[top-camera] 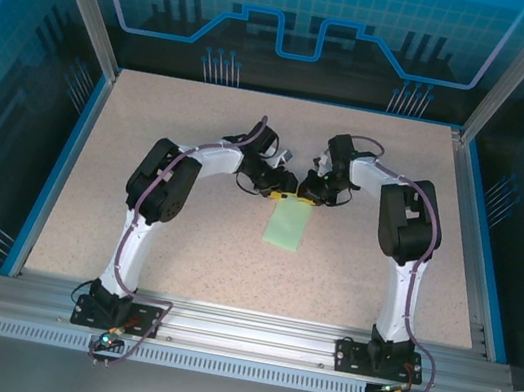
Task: Fold a paper plane with a square sheet of paper (fold left side to right side)
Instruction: First fold the square sheet of paper in half at the center of the table.
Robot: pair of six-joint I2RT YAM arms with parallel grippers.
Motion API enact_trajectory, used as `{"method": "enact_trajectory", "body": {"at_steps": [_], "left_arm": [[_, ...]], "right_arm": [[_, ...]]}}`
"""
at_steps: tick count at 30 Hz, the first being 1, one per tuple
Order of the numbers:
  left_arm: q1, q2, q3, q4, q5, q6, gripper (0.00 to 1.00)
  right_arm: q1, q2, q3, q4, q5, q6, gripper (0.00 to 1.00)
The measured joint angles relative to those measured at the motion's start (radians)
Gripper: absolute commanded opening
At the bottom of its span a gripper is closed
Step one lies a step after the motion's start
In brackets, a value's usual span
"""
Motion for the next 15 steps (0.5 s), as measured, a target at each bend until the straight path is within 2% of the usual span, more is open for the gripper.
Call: {"method": "enact_trajectory", "body": {"at_steps": [15], "left_arm": [[-0.017,-0.047,-0.085,0.031,-0.029,0.088,0.44]], "right_arm": [[0.006,0.000,0.008,-0.011,0.018,0.000,0.13]]}}
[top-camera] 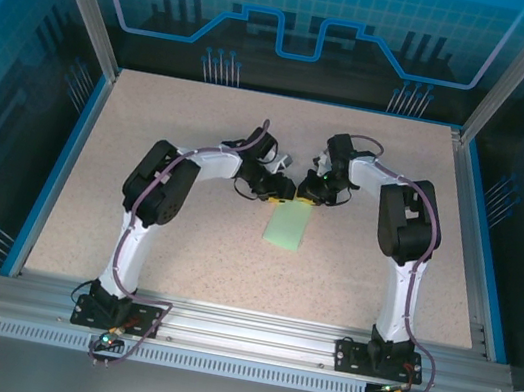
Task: Fold a paper plane with a square sheet of paper (fold left side to right side)
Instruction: First fold the square sheet of paper in half at the center of the table.
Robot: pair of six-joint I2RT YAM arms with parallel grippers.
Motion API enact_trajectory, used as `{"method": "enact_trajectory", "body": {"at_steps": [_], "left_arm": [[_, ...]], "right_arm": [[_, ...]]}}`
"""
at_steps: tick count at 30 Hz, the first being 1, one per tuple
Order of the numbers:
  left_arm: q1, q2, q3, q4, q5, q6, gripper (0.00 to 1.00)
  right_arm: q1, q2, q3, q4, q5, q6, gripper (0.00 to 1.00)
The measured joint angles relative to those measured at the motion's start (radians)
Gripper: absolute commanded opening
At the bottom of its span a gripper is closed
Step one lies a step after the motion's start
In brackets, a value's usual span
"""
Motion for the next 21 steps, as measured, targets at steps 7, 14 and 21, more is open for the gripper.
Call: {"method": "enact_trajectory", "body": {"at_steps": [7,14,21], "left_arm": [[-0.020,-0.048,-0.069,0.003,-0.008,0.042,0.44],[-0.028,-0.080,-0.125,0.027,-0.008,0.045,0.44],[-0.045,-0.129,-0.200,0.047,-0.008,0.045,0.45]], "right_arm": [[0.000,0.000,0.001,-0.002,0.001,0.000,0.13],[0.002,0.000,0.004,-0.007,0.005,0.000,0.13],[0.003,0.000,0.006,-0.010,0.009,0.000,0.13]]}}
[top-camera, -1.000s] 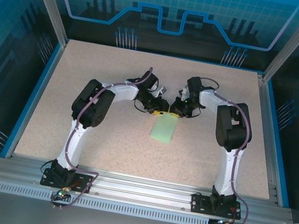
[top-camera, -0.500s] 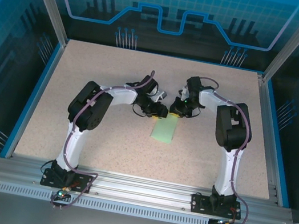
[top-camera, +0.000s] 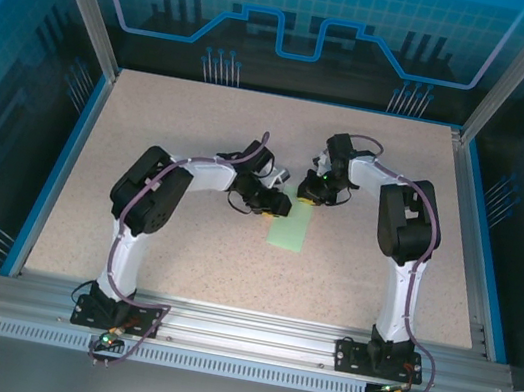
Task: Fold a paper plane with a square sheet of paper (fold left side to right side)
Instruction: First fold the square sheet of paper in half at the center of the table.
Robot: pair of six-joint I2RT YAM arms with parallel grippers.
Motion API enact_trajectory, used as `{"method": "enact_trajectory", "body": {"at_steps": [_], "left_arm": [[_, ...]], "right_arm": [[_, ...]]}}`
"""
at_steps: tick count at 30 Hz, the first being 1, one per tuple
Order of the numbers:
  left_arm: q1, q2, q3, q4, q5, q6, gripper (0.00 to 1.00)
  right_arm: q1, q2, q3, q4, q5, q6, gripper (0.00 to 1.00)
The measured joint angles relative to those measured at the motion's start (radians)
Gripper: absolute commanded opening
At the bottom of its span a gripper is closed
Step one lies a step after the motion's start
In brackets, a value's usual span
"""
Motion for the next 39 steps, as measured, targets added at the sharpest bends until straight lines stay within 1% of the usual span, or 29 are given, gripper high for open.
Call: {"method": "enact_trajectory", "body": {"at_steps": [10,18,27,29,33,34,37,39], "left_arm": [[-0.034,-0.066,-0.101,0.016,0.000,-0.004,0.45],[-0.055,-0.116,-0.187,0.073,-0.008,-0.011,0.46],[-0.090,-0.204,-0.309,0.095,-0.008,-0.015,0.46],[-0.094,-0.229,-0.338,0.089,-0.011,-0.022,0.48],[-0.096,-0.287,-0.364,0.026,-0.037,-0.039,0.55],[-0.096,-0.305,-0.364,0.014,-0.048,-0.039,0.56],[-0.092,-0.359,-0.334,-0.026,-0.096,-0.038,0.59],[-0.088,-0.380,-0.292,-0.029,-0.132,-0.038,0.60]], "right_arm": [[0.000,0.000,0.000,0.000,0.003,0.000,0.13],[0.002,0.000,0.001,-0.003,0.006,0.000,0.13],[0.002,0.000,0.002,-0.003,0.006,0.000,0.13],[0.002,0.000,0.002,0.000,0.003,-0.001,0.14],[0.002,-0.002,0.002,0.005,-0.017,-0.010,0.19],[0.002,-0.006,0.002,0.006,-0.021,-0.015,0.23],[0.002,-0.033,0.002,-0.001,-0.023,-0.031,0.41],[-0.002,-0.077,0.002,-0.008,-0.018,-0.045,0.49]]}}
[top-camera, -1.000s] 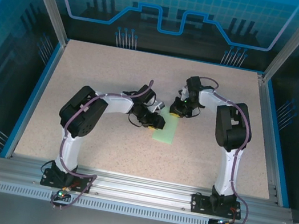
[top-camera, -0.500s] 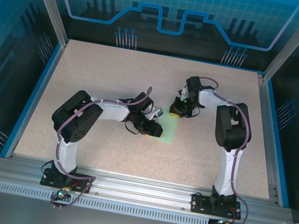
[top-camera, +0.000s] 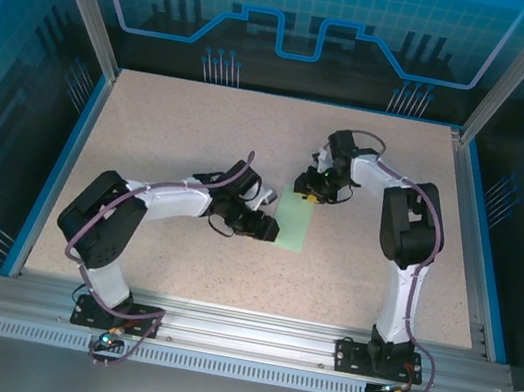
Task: Fold a paper plane with a square sheet of paper (fold left side to right side)
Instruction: First fold the square sheet of paper in half at the center of the table.
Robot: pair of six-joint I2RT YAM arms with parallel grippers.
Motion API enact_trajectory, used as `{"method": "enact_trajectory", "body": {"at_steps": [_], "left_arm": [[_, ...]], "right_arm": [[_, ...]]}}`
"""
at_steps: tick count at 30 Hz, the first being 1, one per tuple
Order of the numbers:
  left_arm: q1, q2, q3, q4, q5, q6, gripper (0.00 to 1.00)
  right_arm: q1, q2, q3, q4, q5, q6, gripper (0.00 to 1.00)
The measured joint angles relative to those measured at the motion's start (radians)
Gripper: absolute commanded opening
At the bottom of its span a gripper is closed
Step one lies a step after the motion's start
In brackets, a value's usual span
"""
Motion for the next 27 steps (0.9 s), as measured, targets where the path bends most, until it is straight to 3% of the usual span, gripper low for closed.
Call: {"method": "enact_trajectory", "body": {"at_steps": [8,17,27], "left_arm": [[0.018,0.002,0.074,0.060,-0.140,-0.062,0.61],[0.018,0.061,0.076,0.071,-0.194,-0.106,0.60],[0.009,0.131,0.087,0.075,-0.194,-0.132,0.59]], "right_arm": [[-0.071,-0.230,-0.060,-0.003,0.015,-0.055,0.63],[-0.098,-0.157,-0.200,0.019,-0.006,-0.045,0.66],[-0.070,-0.218,-0.369,0.099,-0.021,0.068,0.65]]}}
